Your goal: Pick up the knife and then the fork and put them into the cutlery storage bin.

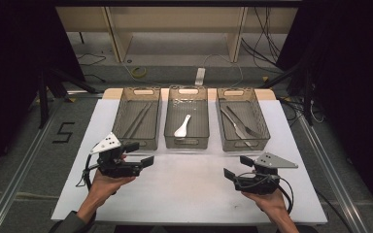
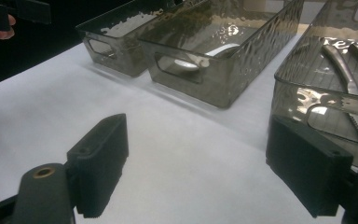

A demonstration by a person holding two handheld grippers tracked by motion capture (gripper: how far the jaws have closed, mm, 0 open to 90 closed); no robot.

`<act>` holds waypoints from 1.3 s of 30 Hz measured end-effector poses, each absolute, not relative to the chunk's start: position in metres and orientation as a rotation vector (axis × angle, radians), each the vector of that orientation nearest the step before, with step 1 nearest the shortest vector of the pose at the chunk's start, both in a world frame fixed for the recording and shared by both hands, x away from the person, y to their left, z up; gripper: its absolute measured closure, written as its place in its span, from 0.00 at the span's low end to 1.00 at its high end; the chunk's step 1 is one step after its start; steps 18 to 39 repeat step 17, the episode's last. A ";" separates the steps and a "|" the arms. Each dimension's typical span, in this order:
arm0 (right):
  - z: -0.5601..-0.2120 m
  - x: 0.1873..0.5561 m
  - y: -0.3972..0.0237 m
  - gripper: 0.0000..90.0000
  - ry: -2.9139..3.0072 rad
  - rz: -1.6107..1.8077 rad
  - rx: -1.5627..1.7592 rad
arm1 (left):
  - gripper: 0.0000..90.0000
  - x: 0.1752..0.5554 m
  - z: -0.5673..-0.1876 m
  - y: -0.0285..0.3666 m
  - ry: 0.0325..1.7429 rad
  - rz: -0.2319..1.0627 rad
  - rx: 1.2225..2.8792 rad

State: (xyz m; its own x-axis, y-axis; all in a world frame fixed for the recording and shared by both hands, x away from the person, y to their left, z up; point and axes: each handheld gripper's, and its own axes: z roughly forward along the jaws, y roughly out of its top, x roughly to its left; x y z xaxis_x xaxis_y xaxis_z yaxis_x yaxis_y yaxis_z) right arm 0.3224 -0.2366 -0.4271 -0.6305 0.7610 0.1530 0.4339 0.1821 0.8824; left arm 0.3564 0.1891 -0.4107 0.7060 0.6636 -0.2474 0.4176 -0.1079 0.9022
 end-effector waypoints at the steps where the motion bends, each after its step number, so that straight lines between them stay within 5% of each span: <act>1: -0.427 0.323 -0.237 0.24 2.143 1.425 1.134 | 0.18 0.357 -0.411 0.189 0.867 0.259 1.736; 39: -0.427 0.323 -0.236 0.23 2.141 1.421 1.139 | 0.18 0.357 -0.410 0.189 0.869 0.261 1.731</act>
